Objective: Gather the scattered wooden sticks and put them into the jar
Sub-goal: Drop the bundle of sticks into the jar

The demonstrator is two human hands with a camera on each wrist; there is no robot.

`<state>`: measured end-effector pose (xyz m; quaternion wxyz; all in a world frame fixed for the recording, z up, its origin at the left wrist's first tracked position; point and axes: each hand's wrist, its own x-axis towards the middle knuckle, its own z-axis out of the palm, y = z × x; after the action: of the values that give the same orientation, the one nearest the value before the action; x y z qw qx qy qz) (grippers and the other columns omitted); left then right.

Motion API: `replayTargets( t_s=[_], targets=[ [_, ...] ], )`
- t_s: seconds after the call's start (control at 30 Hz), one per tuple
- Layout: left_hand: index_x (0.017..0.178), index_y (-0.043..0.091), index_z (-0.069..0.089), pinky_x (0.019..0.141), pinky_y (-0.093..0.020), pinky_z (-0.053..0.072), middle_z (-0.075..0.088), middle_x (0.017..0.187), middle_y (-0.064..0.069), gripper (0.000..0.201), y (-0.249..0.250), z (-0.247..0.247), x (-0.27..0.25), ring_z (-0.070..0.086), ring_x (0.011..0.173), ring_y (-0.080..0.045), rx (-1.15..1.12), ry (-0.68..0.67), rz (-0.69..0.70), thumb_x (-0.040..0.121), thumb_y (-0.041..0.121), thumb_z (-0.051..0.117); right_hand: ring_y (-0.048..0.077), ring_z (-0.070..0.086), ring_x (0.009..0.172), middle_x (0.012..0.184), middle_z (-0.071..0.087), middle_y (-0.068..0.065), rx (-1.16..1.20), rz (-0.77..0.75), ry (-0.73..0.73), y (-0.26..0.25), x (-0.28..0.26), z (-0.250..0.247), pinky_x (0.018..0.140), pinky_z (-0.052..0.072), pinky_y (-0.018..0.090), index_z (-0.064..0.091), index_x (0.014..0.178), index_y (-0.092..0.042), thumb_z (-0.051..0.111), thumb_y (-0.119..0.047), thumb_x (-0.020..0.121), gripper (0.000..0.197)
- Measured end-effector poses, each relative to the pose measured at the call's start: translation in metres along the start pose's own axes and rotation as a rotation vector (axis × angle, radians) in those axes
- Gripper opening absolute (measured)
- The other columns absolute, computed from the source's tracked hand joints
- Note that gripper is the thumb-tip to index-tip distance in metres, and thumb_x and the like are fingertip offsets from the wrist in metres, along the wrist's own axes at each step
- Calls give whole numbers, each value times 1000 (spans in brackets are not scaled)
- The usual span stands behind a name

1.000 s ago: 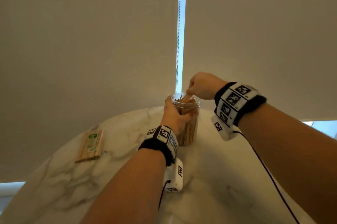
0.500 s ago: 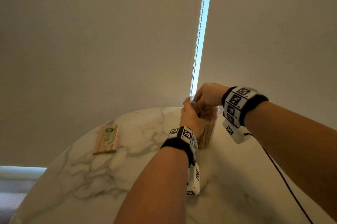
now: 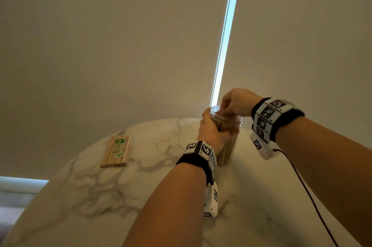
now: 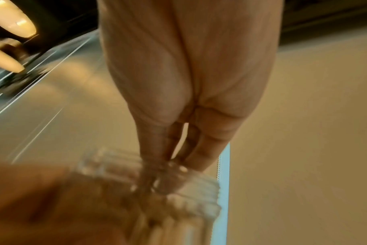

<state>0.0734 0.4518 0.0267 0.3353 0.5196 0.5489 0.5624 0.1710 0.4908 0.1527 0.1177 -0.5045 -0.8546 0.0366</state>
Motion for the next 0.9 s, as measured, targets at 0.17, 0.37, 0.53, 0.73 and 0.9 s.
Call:
replayTargets(
  t_s=[0.17, 0.37, 0.53, 0.73, 0.9],
  targets=[
    [144, 43, 24, 105, -49, 48, 52, 135, 3, 119, -3, 1, 1, 55, 124, -22, -17, -1, 5, 42, 58, 83, 14, 63, 88, 96, 71, -2, -33, -2, 38, -4, 2, 2, 75, 50, 27, 75, 95, -18, 70, -30, 91, 13],
    [145, 42, 22, 105, -48, 48, 52, 134, 3, 123, -5, 1, 1, 55, 124, -22, -14, 8, 16, 40, 59, 82, 21, 65, 104, 108, 72, 0, -238, -4, 39, -11, -2, 4, 91, 54, 30, 77, 103, -15, 62, -18, 95, 18],
    [147, 40, 20, 105, -46, 48, 50, 136, 3, 122, -6, 1, 1, 54, 124, -22, -6, 9, 20, 43, 58, 83, 20, 69, 91, 95, 74, 4, -102, 65, 159, -8, 7, 8, 84, 58, 33, 78, 93, -11, 70, -27, 92, 18],
    [148, 39, 21, 105, -48, 48, 49, 137, 2, 115, -8, -1, 2, 54, 125, -23, 1, 9, 28, 54, 48, 87, 13, 63, 90, 91, 69, -6, 8, 60, 117, -10, 6, 14, 75, 49, 25, 79, 91, -19, 69, -20, 91, 10],
    [149, 37, 20, 106, -47, 47, 46, 139, 2, 115, -9, -1, 2, 51, 127, -23, -8, 24, 30, 57, 44, 89, 18, 69, 89, 92, 75, 1, -20, 96, 169, -9, 7, 9, 78, 57, 29, 79, 93, -12, 74, -19, 88, 10]
  ],
)
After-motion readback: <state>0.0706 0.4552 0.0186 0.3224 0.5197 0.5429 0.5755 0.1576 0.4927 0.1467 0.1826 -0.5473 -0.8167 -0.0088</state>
